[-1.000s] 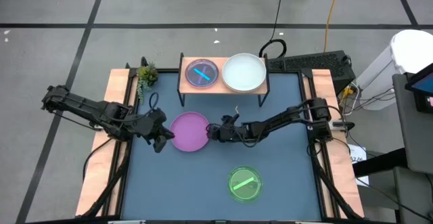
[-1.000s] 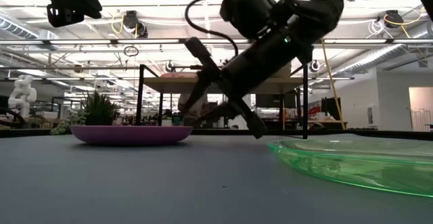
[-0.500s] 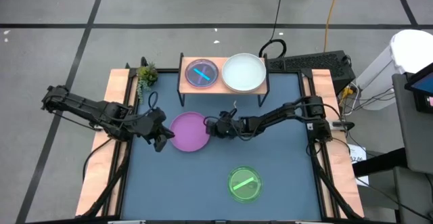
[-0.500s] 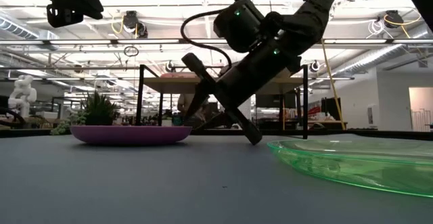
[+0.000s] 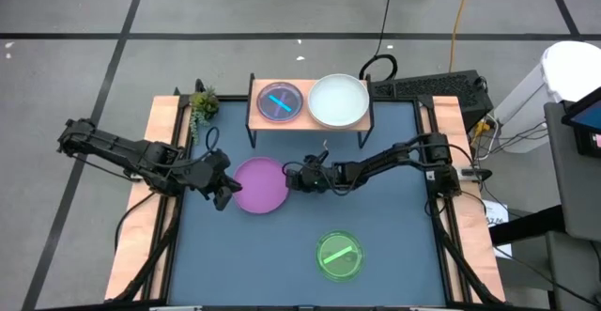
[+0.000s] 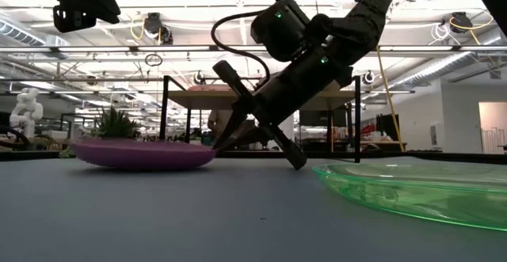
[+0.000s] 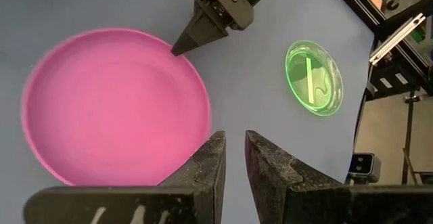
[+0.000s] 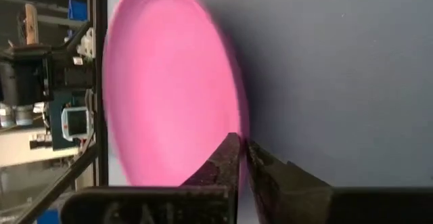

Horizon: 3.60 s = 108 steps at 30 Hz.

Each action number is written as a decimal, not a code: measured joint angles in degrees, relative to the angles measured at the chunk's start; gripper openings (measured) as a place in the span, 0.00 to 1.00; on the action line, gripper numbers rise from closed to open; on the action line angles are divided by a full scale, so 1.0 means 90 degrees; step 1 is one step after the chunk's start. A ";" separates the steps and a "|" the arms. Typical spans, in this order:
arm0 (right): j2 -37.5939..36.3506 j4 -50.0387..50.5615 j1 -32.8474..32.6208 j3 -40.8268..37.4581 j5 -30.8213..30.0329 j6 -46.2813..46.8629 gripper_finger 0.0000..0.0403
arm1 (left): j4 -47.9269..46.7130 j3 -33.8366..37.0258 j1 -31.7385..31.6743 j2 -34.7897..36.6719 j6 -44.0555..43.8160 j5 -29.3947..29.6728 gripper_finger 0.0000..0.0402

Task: Place and stack plates onto a shelf
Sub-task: Stack the violet plate on top of the gray plate on the shelf

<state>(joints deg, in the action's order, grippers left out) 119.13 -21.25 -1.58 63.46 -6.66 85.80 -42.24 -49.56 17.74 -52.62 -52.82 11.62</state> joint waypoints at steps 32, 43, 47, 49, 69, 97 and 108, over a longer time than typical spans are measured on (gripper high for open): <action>-0.1112 0.1384 0.0010 -0.0020 0.0589 0.0287 0.15 | -0.0191 0.0000 0.0379 0.0002 0.0302 0.0061 0.16; -0.0343 0.0476 -0.0058 -0.0010 0.0614 0.0429 0.42 | -0.0211 0.0000 0.0379 0.0002 0.0355 0.0129 0.16; -0.0267 0.0332 -0.0058 -0.0008 0.0632 0.0438 0.42 | -0.0239 -0.0002 0.0379 0.0002 0.0325 0.0131 0.16; -0.0262 0.0337 -0.0058 -0.0008 0.0632 0.0403 0.41 | -0.0245 -0.0001 0.0379 0.0002 0.0340 0.0131 0.16; -0.0502 0.0657 -0.0024 -0.0037 0.0590 -0.0321 0.01 | -0.0338 -0.0002 0.0379 0.0000 0.0224 0.0170 0.16; -0.5170 0.6317 -0.0002 -0.0022 0.0037 -0.0212 0.00 | 0.0019 -0.0002 0.0379 0.0002 0.0581 0.0564 0.16; -0.6595 0.7243 0.0136 -0.0017 -0.0633 -0.0135 0.00 | 0.0049 -0.0002 0.0379 0.0002 0.0515 0.0663 0.16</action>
<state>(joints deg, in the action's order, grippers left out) 59.78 43.93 -0.36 63.31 -12.36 84.59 -41.80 -49.58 21.15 -52.60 -48.18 17.58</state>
